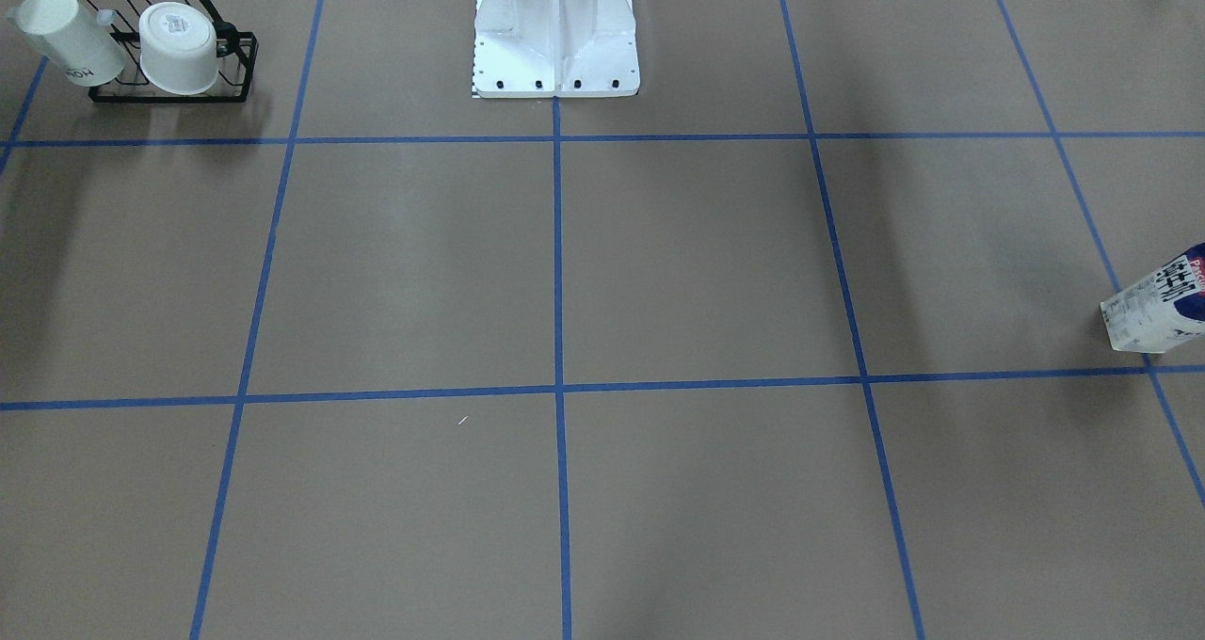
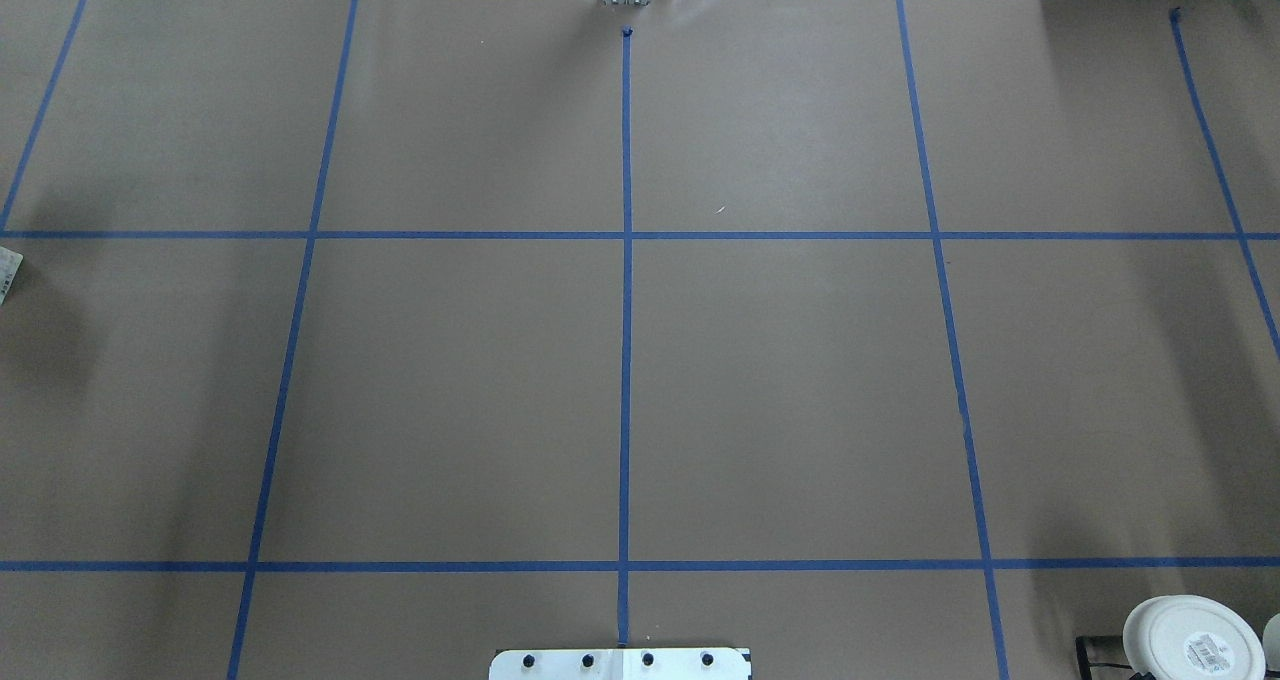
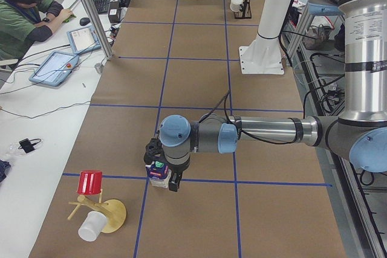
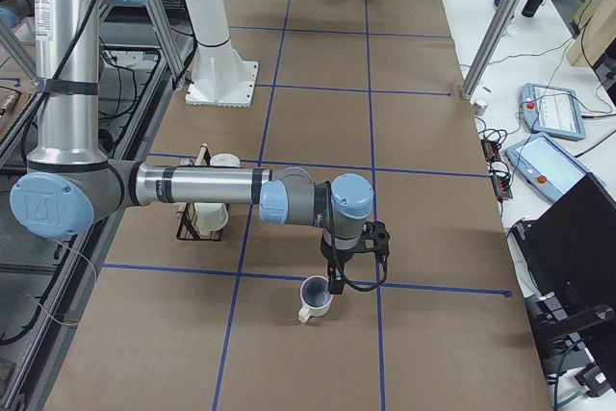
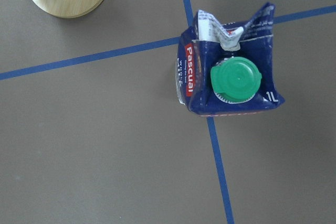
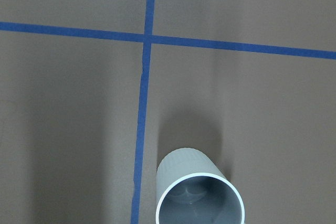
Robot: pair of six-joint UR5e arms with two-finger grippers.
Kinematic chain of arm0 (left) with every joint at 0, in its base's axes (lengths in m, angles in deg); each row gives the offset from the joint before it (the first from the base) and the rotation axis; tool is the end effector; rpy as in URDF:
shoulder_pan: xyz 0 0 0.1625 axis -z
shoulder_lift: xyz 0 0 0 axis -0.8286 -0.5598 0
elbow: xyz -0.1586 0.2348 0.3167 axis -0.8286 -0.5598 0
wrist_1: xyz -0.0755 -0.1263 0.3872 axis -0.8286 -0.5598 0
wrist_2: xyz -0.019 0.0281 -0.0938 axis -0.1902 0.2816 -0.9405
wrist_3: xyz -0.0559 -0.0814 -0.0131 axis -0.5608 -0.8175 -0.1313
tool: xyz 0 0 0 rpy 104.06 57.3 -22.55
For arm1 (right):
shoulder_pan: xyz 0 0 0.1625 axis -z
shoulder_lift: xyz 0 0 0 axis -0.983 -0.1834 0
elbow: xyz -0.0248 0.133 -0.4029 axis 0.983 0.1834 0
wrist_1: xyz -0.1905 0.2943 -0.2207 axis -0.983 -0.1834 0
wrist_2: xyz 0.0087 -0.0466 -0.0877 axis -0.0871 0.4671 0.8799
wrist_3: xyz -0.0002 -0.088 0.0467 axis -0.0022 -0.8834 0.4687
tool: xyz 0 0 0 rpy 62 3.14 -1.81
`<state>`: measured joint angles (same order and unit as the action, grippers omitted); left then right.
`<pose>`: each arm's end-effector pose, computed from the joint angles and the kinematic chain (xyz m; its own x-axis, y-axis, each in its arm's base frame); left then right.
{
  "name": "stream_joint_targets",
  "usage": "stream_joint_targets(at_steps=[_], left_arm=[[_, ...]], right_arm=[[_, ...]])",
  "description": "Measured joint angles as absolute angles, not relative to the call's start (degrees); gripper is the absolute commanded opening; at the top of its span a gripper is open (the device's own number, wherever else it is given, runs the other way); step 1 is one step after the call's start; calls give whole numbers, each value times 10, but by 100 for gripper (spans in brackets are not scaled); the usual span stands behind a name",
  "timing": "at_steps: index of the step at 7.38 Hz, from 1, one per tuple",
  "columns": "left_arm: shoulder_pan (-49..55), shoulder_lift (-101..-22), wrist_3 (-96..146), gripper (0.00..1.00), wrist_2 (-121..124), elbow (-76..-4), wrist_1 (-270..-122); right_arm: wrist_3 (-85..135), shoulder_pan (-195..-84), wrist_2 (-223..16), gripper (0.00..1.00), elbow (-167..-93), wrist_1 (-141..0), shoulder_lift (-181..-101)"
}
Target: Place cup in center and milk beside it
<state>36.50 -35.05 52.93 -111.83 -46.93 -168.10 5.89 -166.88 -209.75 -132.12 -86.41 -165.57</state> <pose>-0.0823 -0.4386 0.6478 0.7026 0.1990 -0.6831 -0.1218 0.9796 0.1601 0.0498 -0.4619 0.6607 0.7719 -0.0656 0.6323 0.0813 0.9967 0.0040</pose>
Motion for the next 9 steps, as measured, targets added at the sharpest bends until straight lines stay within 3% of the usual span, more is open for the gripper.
stream_joint_targets(at_steps=[9], left_arm=[[367, -353, 525, 98, -1116, -538, -1734]], right_arm=[[62, -1669, -2114, 100, -1383, -864, -1641]])
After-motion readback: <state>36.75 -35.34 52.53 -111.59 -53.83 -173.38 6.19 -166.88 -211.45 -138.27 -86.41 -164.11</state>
